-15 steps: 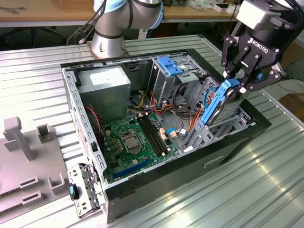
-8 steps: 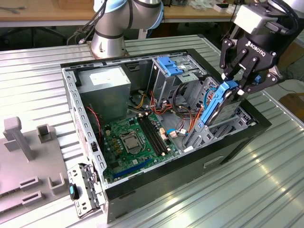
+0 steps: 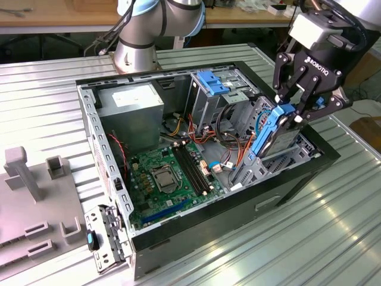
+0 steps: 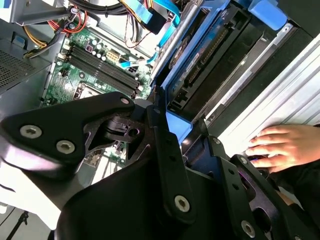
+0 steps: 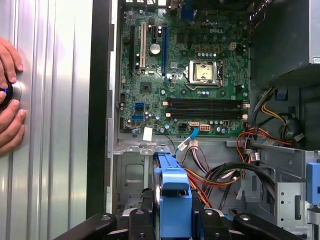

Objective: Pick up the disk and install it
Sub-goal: 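Insert the disk into the insertion slot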

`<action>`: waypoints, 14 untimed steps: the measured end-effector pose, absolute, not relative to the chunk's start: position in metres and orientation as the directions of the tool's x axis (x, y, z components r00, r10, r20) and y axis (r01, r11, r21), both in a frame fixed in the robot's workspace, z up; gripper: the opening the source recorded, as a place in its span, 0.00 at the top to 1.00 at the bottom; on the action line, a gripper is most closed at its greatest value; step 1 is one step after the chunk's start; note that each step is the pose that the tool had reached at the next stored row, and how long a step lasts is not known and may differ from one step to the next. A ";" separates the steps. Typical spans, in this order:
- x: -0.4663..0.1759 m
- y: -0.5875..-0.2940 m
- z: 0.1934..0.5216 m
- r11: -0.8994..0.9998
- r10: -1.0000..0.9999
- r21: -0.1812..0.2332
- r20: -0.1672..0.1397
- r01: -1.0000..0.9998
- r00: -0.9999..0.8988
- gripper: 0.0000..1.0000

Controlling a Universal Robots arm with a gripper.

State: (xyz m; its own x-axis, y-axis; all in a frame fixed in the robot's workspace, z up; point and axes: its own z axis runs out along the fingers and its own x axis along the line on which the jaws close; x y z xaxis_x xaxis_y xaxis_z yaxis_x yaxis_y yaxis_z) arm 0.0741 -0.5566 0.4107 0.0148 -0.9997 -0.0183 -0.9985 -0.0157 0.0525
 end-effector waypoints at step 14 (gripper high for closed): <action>0.074 -0.557 0.398 -0.016 -0.999 0.053 -0.029 -0.998 0.015 0.63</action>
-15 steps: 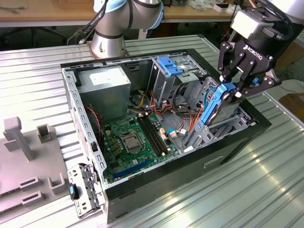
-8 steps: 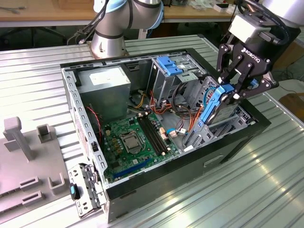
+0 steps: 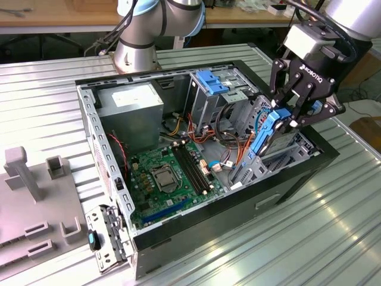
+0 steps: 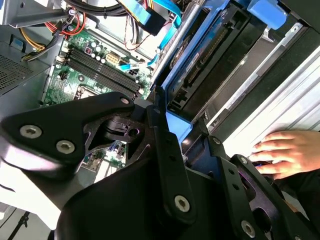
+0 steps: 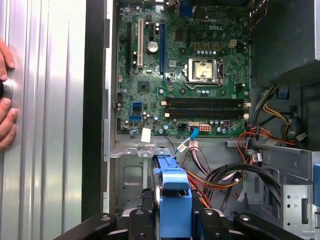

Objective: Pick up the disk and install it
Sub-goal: 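Insert the disk into the insertion slot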

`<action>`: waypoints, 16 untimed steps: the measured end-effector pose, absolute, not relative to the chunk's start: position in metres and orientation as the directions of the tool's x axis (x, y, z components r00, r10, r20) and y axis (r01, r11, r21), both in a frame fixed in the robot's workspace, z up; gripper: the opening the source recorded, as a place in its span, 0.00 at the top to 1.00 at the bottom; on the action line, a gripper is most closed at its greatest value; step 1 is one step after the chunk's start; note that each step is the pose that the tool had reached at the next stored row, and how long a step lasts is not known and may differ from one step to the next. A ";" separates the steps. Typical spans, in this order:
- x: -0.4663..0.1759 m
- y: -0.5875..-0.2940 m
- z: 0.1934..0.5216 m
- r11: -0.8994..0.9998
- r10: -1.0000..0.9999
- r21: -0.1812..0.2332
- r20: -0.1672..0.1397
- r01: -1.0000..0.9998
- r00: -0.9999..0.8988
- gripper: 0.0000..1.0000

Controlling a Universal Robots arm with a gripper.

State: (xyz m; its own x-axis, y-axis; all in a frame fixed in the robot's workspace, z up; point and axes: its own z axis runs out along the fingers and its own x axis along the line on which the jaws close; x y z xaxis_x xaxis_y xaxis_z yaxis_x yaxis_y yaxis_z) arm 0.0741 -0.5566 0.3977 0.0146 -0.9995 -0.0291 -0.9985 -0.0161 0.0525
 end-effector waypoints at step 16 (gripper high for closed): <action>0.074 -0.557 0.391 -0.016 -0.999 0.052 -0.032 -0.998 0.015 0.63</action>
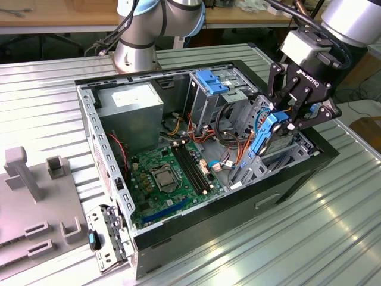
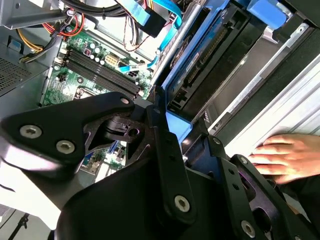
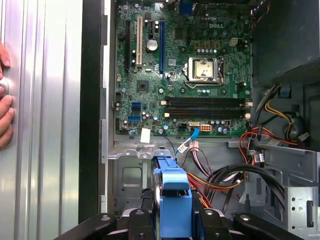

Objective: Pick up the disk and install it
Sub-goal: 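Insert the disk into the insertion slot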

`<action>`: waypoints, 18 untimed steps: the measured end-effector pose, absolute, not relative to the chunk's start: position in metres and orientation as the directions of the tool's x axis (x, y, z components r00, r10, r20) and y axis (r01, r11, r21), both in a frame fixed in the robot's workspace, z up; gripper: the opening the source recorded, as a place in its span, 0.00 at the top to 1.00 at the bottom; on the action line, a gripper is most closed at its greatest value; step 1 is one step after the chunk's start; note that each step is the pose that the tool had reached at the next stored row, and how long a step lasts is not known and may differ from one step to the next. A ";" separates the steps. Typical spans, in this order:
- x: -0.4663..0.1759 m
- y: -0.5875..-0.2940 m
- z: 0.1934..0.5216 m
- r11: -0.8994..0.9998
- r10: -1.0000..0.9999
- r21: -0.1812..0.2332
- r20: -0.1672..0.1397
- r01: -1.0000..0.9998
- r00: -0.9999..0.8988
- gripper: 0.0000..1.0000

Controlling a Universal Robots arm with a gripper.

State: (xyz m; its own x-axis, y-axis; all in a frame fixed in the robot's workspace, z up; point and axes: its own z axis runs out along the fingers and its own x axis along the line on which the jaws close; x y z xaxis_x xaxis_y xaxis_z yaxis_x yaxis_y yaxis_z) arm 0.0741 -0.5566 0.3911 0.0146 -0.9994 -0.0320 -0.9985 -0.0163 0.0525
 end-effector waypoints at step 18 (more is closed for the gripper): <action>0.077 -0.557 0.390 -0.016 -0.999 0.052 -0.032 -0.998 0.015 0.58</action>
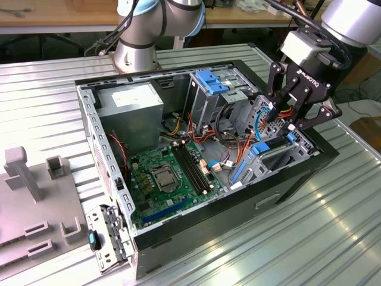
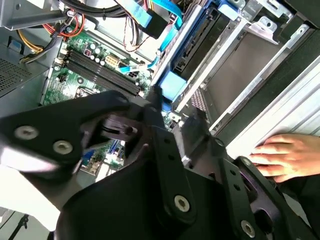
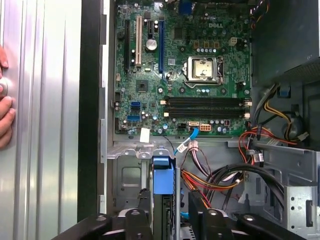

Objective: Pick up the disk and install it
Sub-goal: 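Insert the disk into the insertion slot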

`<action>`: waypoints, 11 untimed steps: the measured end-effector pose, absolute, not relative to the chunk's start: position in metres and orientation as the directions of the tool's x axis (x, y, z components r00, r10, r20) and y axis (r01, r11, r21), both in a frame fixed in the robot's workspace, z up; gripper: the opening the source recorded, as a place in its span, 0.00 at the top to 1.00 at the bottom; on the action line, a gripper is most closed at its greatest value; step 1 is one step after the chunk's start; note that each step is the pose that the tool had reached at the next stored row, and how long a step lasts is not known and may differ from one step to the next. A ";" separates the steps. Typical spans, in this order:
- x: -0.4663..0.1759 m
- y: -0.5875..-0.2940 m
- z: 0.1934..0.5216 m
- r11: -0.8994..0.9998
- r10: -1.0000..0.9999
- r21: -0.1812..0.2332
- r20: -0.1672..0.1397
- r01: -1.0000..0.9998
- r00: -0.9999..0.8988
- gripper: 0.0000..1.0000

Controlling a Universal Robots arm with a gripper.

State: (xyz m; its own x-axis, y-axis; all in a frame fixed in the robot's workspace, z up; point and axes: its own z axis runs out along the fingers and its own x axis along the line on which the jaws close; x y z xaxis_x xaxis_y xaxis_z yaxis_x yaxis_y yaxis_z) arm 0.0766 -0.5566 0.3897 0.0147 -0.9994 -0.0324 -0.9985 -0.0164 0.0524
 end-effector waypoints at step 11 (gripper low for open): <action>0.097 -0.558 0.379 -0.016 -0.999 0.031 -0.032 -0.999 0.015 0.89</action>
